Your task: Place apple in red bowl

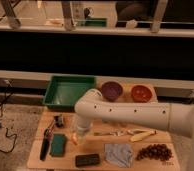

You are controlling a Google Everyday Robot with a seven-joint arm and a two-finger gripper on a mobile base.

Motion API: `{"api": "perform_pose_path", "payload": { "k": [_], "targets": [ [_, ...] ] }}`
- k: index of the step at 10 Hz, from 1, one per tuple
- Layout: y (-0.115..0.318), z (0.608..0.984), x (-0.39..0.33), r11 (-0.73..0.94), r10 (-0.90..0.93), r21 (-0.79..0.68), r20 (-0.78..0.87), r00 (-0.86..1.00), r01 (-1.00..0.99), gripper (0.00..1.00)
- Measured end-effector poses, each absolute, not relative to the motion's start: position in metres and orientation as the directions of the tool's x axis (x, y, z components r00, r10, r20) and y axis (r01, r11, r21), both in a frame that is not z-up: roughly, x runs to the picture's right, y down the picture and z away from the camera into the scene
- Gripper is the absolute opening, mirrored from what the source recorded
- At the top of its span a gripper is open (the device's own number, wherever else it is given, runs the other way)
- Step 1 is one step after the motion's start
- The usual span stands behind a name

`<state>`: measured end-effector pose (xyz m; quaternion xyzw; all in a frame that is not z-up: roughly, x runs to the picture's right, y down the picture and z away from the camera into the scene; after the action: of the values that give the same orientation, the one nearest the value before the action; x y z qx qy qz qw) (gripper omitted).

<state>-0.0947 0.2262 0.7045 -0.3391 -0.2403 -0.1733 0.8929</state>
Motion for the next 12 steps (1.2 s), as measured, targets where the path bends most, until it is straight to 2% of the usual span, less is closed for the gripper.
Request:
{"api": "perform_pose_path", "payload": {
  "k": [1,2,6,12],
  "targets": [
    [0.22,0.695,-0.096,0.722,-0.148,-0.503,0.559,0.816,0.475,0.08],
    [0.213,0.686,-0.095,0.737,-0.147,-0.484,0.568,0.81,0.472,0.06],
    [0.194,0.66,-0.086,0.788,-0.144,-0.419,0.588,0.796,0.452,0.06],
    [0.193,0.659,-0.085,0.79,-0.143,-0.417,0.588,0.796,0.449,0.06]
  ]
}}
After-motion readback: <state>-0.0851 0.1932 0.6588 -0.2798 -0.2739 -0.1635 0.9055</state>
